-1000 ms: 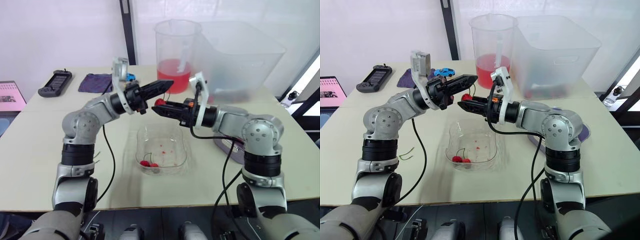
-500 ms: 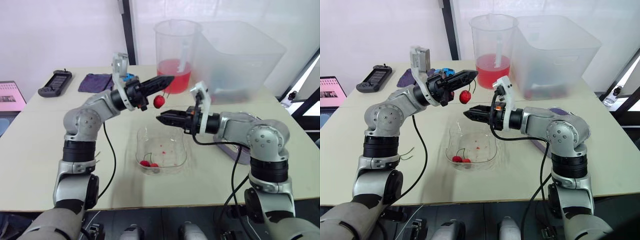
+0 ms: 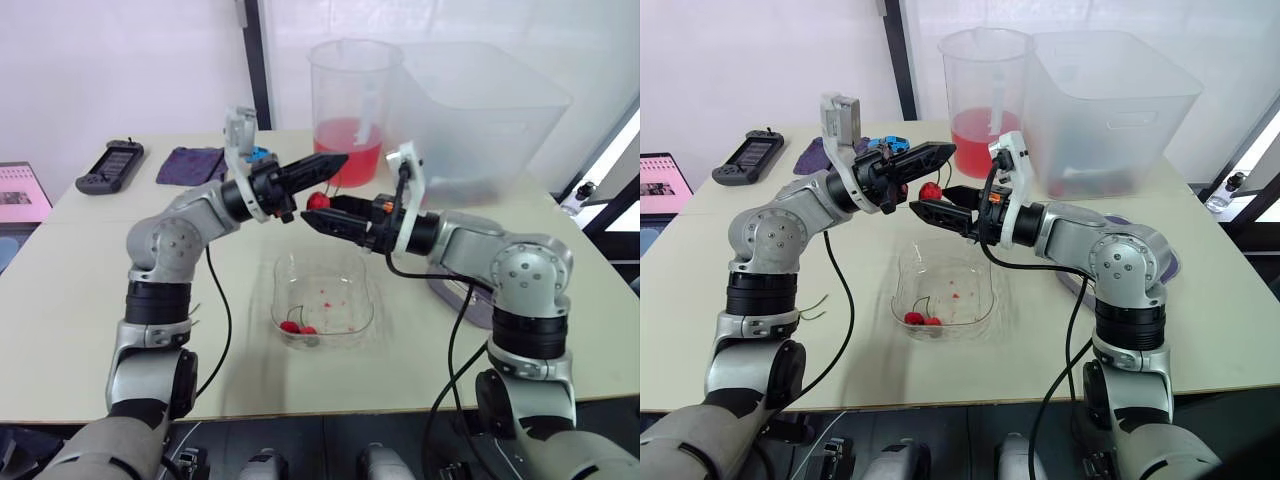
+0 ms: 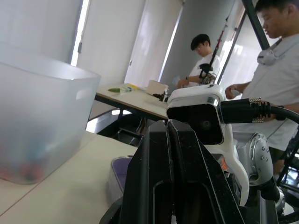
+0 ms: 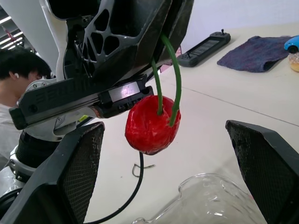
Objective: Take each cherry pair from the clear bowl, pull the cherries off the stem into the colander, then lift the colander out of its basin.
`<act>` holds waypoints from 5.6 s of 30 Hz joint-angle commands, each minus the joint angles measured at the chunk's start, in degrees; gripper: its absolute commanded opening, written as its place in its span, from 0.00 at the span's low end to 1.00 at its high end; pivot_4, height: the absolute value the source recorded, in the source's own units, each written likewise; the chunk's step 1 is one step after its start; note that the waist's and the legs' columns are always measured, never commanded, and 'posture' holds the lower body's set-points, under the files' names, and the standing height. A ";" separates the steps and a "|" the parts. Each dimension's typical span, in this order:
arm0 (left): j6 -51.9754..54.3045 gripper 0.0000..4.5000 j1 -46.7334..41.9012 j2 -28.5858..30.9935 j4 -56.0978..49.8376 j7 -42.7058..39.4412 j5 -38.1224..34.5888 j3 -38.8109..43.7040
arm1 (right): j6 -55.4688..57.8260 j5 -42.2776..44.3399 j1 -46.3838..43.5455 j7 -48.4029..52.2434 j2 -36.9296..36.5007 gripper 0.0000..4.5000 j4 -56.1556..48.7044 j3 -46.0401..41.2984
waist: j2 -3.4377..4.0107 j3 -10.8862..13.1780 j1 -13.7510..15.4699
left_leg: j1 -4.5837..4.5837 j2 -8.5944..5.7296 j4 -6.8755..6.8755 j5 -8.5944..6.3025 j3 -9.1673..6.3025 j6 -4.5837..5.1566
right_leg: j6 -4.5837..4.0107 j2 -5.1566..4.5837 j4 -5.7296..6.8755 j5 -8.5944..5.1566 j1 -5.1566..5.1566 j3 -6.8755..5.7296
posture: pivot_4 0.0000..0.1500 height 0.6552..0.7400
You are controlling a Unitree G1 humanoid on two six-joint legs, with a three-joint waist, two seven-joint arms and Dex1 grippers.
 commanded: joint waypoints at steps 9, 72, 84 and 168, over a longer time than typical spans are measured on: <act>-0.83 0.00 -0.25 0.03 -1.17 -0.63 0.01 0.07 | -1.97 1.78 -1.74 -1.00 1.80 0.50 -1.38 -0.39 | 0.00 0.00 -0.03 | 0.00 0.00 0.00 0.00 -0.01 0.00 | 0.00 0.00 0.00 0.00 0.00 0.00 | 1.00 0.93; -4.18 0.00 7.96 10.92 -3.17 -3.98 6.43 0.09 | -17.46 -28.48 17.00 29.70 -55.49 0.63 17.07 5.92 | 0.00 0.01 0.42 | 0.01 0.04 0.01 -0.22 0.30 0.40 | 0.00 0.02 -0.11 0.00 0.02 0.07 | 1.00 0.93; -1.16 0.00 8.65 11.87 -5.84 -2.25 5.55 0.79 | -20.45 -21.45 10.27 41.46 -53.95 1.00 13.54 -1.61 | 0.01 0.02 1.36 | 0.00 0.03 0.06 -0.22 0.30 0.39 | 0.00 0.01 -0.10 0.00 0.02 0.07 | 1.00 0.93; -5.93 1.00 47.69 34.62 -28.82 -4.97 -0.20 19.33 | 15.39 -26.13 -20.96 29.61 -3.10 0.70 25.01 49.04 | -0.03 0.05 -0.22 | -0.03 0.12 -0.12 -0.23 0.07 0.39 | -0.11 0.02 0.03 -0.04 -0.21 0.01 | 1.00 0.93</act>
